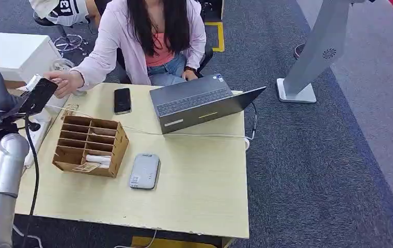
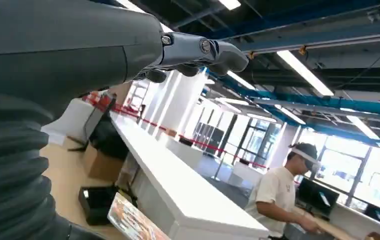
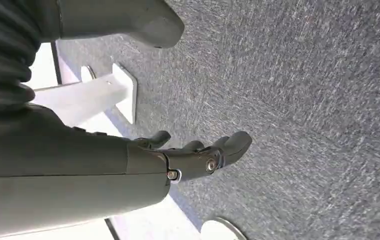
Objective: Pass the card to the sensor for recognition and then transmit it.
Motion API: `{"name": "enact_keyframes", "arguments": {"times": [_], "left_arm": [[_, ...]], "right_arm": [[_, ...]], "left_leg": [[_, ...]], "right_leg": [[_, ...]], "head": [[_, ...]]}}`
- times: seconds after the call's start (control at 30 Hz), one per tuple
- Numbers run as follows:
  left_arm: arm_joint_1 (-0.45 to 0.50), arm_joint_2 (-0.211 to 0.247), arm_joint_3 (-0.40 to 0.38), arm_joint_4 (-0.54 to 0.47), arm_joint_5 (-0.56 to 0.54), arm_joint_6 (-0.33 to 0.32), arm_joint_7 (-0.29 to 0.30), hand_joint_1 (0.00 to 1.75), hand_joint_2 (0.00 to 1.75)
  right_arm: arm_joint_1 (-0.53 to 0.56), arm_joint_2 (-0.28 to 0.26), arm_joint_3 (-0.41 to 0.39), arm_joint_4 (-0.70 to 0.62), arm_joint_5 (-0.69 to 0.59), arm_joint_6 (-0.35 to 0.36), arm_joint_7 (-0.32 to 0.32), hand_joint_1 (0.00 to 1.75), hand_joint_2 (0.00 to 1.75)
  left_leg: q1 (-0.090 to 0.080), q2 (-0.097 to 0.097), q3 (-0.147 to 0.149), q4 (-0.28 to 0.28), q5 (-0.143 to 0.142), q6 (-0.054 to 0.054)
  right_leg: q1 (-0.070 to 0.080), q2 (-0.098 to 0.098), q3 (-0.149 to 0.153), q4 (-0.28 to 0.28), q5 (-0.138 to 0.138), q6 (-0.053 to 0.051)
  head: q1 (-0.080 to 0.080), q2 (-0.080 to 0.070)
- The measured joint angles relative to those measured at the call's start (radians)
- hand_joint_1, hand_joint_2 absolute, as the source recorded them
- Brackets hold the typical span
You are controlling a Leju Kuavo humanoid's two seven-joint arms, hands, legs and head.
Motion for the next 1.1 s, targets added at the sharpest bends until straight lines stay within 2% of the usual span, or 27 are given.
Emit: {"name": "enact_keyframes", "arguments": {"times": [0.37,0.77,0.8,1.1], "left_arm": [[-0.188,0.055,-0.071,0.197,-0.226,0.051,0.084,0.0,1.75],[-0.224,0.068,-0.086,0.25,-0.239,0.055,0.094,0.0,1.75],[-0.226,0.068,-0.087,0.253,-0.239,0.055,0.094,1.75,1.75],[-0.235,0.07,-0.09,0.282,-0.238,0.056,0.074,1.75,1.75]], "right_arm": [[-0.001,0.003,0.016,0.003,0.044,0.016,-0.012,0.0,1.75],[-0.002,0.006,0.016,0.005,0.047,0.017,-0.013,0.0,1.75],[-0.002,0.006,0.016,0.005,0.047,0.019,-0.013,0.0,1.75],[-0.003,0.007,0.016,0.005,0.047,0.026,-0.015,0.0,1.75]], "left_leg": [[0.0,0.0,0.0,0.0,0.0,0.001],[0.0,0.0,0.0,0.0,0.001,0.001],[0.0,0.0,0.0,0.0,0.001,0.0],[0.0,0.0,0.0,0.0,0.001,0.0]], "right_leg": [[0.0,0.0,0.0,0.0,0.0,0.0],[0.0,0.0,0.0,0.0,0.0,0.0],[0.0,0.0,0.0,0.0,0.0,0.0],[0.0,0.0,0.0,0.0,0.0,0.0]], "head": [[0.0,0.0],[0.0,0.0],[0.0,0.0],[0.0,0.0]]}}
